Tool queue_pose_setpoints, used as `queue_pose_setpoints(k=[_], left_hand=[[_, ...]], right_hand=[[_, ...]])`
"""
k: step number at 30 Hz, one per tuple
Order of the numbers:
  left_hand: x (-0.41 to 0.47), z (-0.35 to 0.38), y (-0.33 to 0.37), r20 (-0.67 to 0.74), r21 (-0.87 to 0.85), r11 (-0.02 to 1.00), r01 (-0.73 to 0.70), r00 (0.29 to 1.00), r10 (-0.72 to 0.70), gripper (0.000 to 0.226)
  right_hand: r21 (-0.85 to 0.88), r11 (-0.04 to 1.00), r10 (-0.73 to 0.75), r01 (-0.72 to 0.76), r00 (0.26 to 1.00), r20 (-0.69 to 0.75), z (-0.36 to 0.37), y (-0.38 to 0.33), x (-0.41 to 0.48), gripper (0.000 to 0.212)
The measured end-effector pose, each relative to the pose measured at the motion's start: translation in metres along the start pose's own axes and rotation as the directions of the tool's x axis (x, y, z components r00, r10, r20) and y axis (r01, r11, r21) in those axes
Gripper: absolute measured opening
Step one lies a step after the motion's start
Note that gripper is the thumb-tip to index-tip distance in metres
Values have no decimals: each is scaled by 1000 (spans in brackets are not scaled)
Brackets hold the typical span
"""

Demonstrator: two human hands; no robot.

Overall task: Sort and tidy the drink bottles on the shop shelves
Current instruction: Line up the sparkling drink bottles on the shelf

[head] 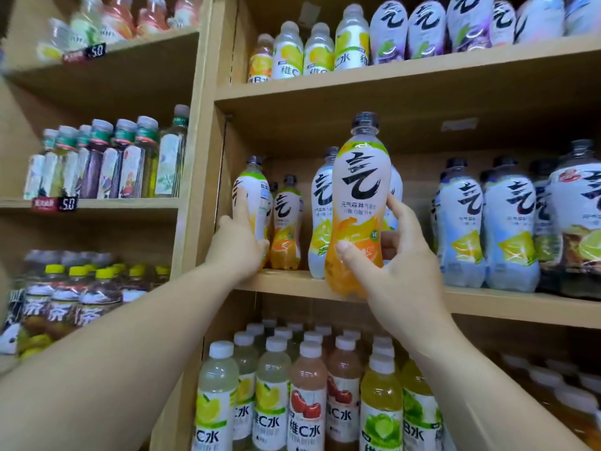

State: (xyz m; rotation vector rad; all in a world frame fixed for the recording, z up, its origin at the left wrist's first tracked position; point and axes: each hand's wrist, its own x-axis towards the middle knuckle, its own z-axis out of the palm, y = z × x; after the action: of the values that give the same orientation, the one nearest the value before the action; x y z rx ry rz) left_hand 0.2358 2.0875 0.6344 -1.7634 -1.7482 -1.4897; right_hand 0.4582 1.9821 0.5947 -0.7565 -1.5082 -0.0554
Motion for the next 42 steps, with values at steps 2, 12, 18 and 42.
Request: queue_pose_setpoints(k=[2,12,18,42], left_hand=[[7,2,-8,-8,77,997,1,1000,-1,111],[13,-13,-23,17,303,943,-134,991,135,109],[6,-20,-47,94,203,944,-262,964,247,76],[-18,8,-86,1,-12,880,-474,880,474,43]], right_hand=[[-8,1000,2,-2,1000,1,3,0,-1,80],[-4,1000,-6,6,997,71,46,-11,3,83],[-31,999,-6,9,996,94,84,-24,9,79],[-318,857,451,-405,888,84,161,-9,73,63]])
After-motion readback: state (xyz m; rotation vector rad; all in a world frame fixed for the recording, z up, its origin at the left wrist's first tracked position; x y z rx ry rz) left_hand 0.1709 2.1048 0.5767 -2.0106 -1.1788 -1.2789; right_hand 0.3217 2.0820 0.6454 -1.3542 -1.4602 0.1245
